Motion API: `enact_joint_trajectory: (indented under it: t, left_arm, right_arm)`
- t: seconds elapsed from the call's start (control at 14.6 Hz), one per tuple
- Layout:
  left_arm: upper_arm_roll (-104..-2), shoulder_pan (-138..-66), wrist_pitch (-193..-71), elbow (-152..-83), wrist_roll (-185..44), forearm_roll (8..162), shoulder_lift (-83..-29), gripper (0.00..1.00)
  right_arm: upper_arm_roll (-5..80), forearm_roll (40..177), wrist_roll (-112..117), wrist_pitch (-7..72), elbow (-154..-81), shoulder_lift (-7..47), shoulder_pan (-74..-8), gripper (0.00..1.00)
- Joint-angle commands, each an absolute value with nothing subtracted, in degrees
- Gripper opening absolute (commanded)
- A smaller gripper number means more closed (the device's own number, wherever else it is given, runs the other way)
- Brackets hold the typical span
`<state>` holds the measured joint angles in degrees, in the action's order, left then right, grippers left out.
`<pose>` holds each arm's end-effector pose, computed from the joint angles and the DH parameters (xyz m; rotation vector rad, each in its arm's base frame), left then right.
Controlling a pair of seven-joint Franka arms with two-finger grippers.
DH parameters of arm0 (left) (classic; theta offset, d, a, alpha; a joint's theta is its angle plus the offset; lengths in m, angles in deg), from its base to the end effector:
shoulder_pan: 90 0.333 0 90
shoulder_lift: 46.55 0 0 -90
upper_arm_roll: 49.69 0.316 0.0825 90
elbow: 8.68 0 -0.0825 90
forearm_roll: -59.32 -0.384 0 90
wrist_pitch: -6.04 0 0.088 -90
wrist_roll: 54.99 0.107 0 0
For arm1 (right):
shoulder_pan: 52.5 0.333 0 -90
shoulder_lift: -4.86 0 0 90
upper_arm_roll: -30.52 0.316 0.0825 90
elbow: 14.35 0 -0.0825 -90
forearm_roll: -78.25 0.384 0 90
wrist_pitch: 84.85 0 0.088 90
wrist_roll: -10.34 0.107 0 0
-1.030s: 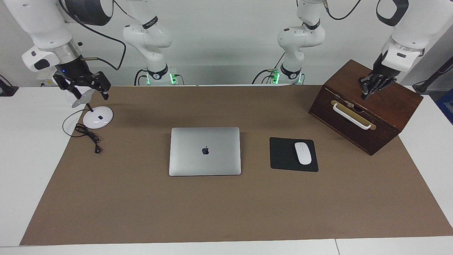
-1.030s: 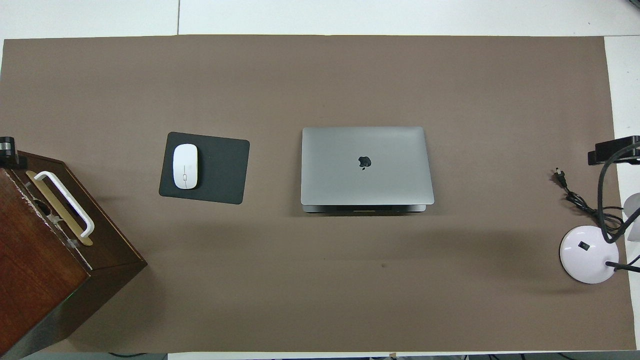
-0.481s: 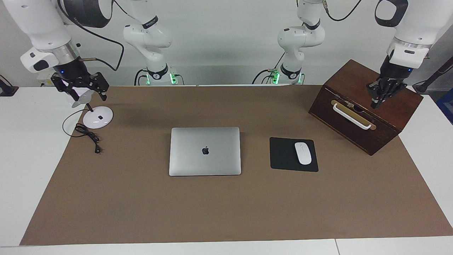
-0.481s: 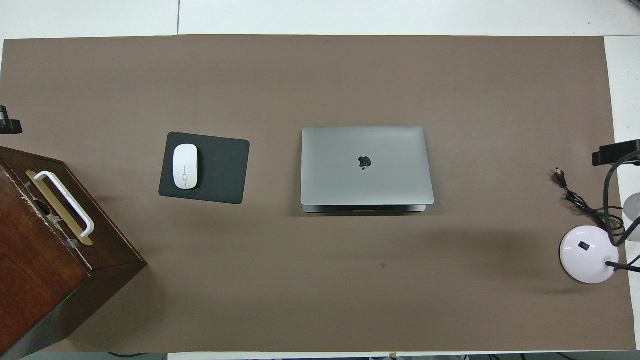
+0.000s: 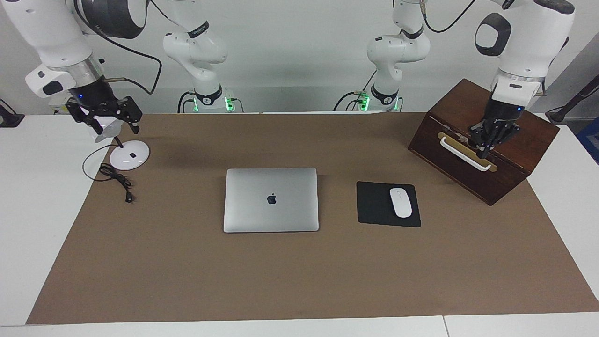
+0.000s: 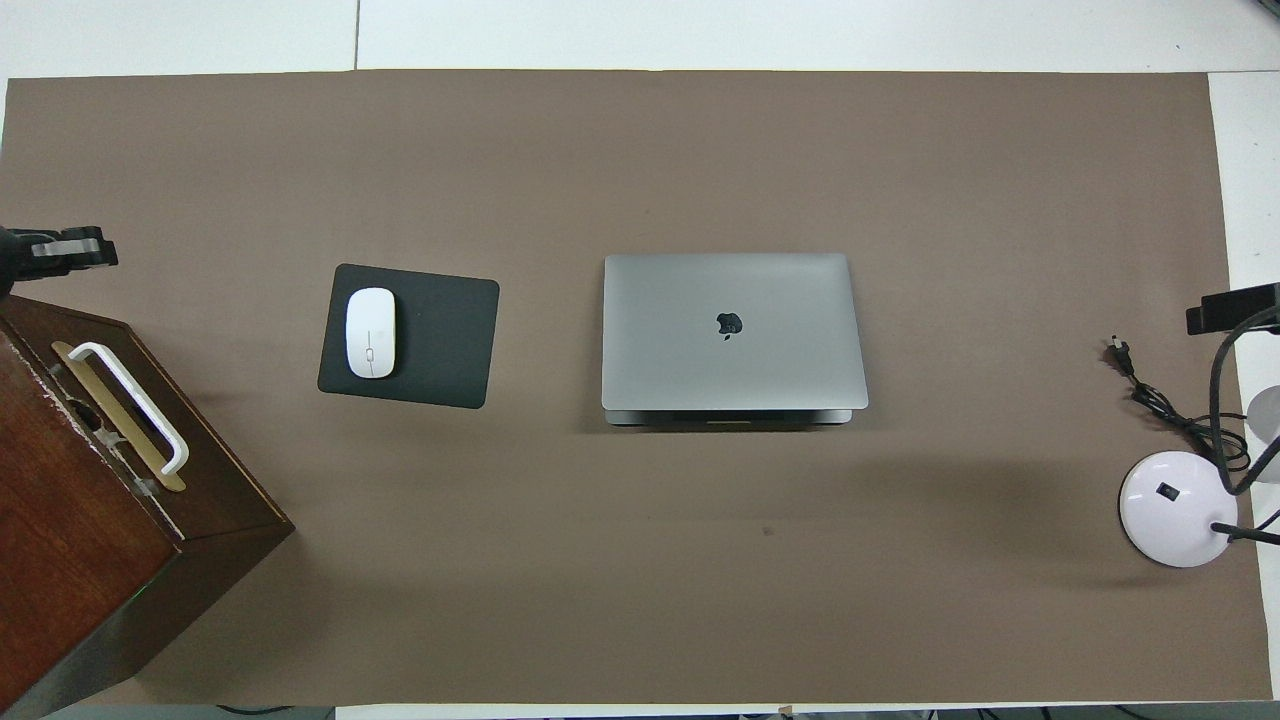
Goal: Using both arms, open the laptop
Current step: 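Move the left gripper toward the laptop while the right gripper approaches it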
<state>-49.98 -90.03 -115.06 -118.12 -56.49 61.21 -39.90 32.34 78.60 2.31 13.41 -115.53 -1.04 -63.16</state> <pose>0.5552 -0.0047 0.5780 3.0667 0.0506 0.4935 0.5269 -0.0806 0.6003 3.1356 -0.0234 0.0812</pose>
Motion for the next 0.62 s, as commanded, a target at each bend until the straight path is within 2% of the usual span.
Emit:
enact_joint_trajectory:
  t: [0.0, 0.21, 0.34, 0.55]
  left_arm:
    - [-49.4, -92.8, -120.2, -125.9, -55.1, 61.9, -35.0, 0.0]
    - [-49.4, -96.4, -123.7, -132.1, -52.2, 61.8, -31.9, 0.0]
    - [-49.4, -99.0, -128.9, -138.7, -51.5, 61.8, -28.7, 0.0]
    - [-49.4, -103.0, -136.5, -147.5, -50.5, 61.8, -24.3, 0.0]
  right_arm:
    - [32.8, 78.2, 0.8, 17.4, -119.9, -3.0, -64.0, 1.0]
    - [32.9, 78.6, 1.2, 20.5, -123.2, -4.4, -63.9, 1.0]
    - [33.0, 79.1, 1.6, 21.8, -124.2, -4.6, -63.7, 1.0]
    - [33.0, 86.7, 3.2, 25.0, -126.9, -5.8, -63.3, 1.0]
